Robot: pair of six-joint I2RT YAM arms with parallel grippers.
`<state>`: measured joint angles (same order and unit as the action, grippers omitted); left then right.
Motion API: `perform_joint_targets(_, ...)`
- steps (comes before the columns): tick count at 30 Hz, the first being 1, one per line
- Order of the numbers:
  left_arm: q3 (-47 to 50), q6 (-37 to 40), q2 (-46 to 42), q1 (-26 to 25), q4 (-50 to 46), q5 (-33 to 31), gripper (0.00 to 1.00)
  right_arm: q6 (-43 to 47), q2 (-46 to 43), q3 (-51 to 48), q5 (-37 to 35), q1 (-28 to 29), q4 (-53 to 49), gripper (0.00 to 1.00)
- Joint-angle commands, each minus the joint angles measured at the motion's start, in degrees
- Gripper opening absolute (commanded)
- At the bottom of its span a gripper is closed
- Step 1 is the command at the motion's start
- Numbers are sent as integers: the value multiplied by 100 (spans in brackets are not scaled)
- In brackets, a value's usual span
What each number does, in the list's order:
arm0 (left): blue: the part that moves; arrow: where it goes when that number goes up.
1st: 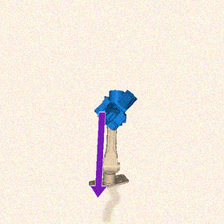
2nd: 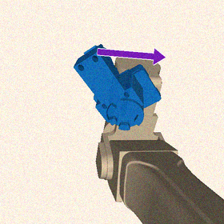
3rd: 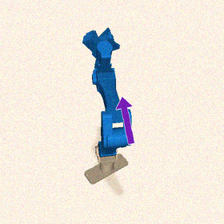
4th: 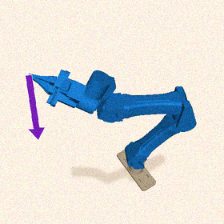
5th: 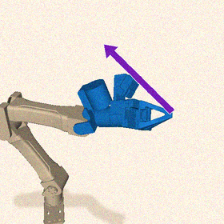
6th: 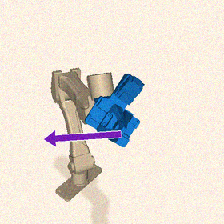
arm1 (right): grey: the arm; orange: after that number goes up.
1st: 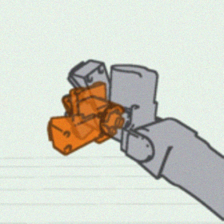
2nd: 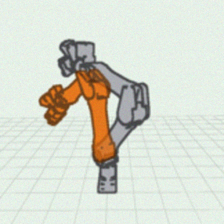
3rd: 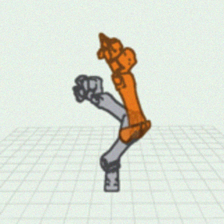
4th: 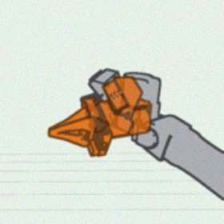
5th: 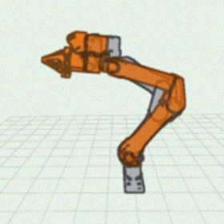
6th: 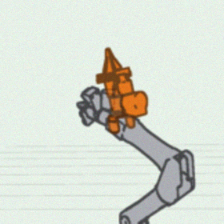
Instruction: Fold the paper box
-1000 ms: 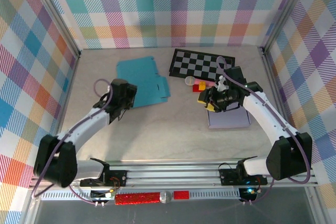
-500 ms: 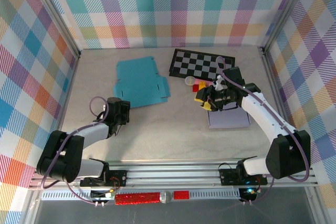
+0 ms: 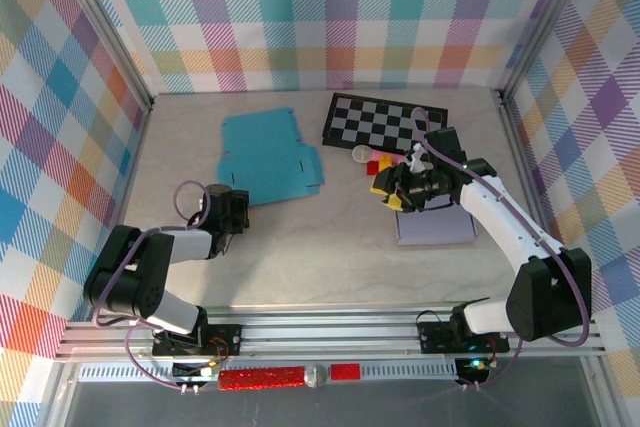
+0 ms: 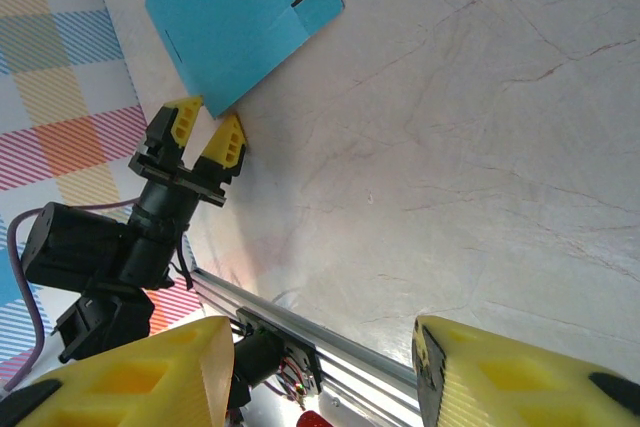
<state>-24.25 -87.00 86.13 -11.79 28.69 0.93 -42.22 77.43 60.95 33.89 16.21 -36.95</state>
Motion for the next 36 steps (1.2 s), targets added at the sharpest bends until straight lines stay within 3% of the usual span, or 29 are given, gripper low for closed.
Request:
perform_joint_targets(1,-69,-216,310,63,522,74,42,82,8,83,39,40,-54,51)
perform_joint_targets(10,-236,-247,756,67,967,-24,32,100,17,105,21,36,-84,51)
perform_joint_targets(15,-194,-282,936,63,1407,-75,17,114,44,136,8,40,-97,51)
perform_joint_targets(21,-303,-109,659,45,1251,-224,0,127,79,145,-14,39,-98,51)
perform_joint_targets(27,-428,-78,403,-2,1121,-383,0,18,130,146,41,39,31,51)
perform_joint_targets(31,-498,-157,119,-153,1044,-702,0,-568,115,29,124,113,555,50)
perform_joint_targets(36,-676,-124,-409,-544,545,-1397,0,-2590,185,-449,-391,752,2524,49)
